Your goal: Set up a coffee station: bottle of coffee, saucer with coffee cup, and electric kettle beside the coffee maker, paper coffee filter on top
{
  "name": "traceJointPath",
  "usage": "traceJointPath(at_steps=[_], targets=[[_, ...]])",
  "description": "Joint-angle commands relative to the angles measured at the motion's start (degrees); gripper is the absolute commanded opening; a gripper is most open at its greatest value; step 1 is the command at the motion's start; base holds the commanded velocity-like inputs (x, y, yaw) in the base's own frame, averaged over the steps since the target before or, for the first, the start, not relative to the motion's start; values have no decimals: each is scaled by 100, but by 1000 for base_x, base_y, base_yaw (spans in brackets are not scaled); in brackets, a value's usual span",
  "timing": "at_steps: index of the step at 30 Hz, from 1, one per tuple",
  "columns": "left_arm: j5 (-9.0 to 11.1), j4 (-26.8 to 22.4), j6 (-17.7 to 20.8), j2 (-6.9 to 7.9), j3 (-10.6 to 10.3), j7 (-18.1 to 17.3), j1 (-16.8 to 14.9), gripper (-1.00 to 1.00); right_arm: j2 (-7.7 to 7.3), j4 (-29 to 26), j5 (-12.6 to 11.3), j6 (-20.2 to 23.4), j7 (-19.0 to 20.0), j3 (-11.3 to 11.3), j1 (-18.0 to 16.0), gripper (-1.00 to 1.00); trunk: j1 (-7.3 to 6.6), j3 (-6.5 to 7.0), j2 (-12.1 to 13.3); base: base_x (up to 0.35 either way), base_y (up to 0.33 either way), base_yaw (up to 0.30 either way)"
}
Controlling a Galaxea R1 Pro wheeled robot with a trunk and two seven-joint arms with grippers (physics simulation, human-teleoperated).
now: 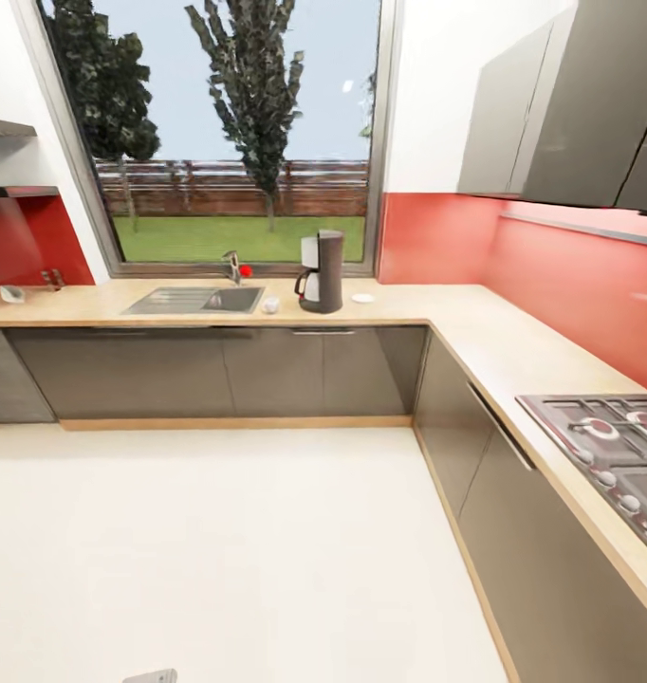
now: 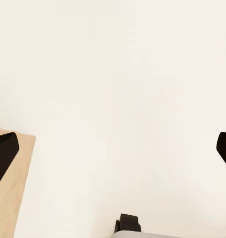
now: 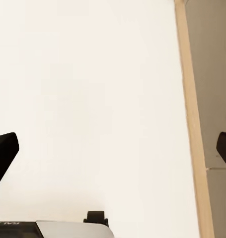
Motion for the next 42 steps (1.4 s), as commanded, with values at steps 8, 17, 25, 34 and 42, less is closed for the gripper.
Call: traceJointPath(at_steps=[8, 17, 25, 34, 42], targets=[[42, 6, -17, 1, 2, -7, -6, 100, 0, 0, 3, -12, -2, -2, -4, 100, 6, -12, -11, 335, 0, 157], [50, 6, -17, 2, 4, 2, -6, 100, 0, 9, 15, -11, -2, 1, -2, 100, 6, -12, -11, 336, 0, 5], [51, 6, -17, 2, 4, 2, -6, 100, 1, 9, 12, -11, -2, 3, -4, 100, 6, -12, -11, 336, 0, 0], [51, 6, -24, 2, 3, 2, -6, 100, 8, 9, 11, -11, -2, 6, -4, 100, 6, -12, -11, 336, 0, 65], [51, 6, -26, 2, 2, 2, -6, 100, 9, 9, 11, -11, -2, 7, -2, 100, 6, -12, -11, 336, 0, 253]])
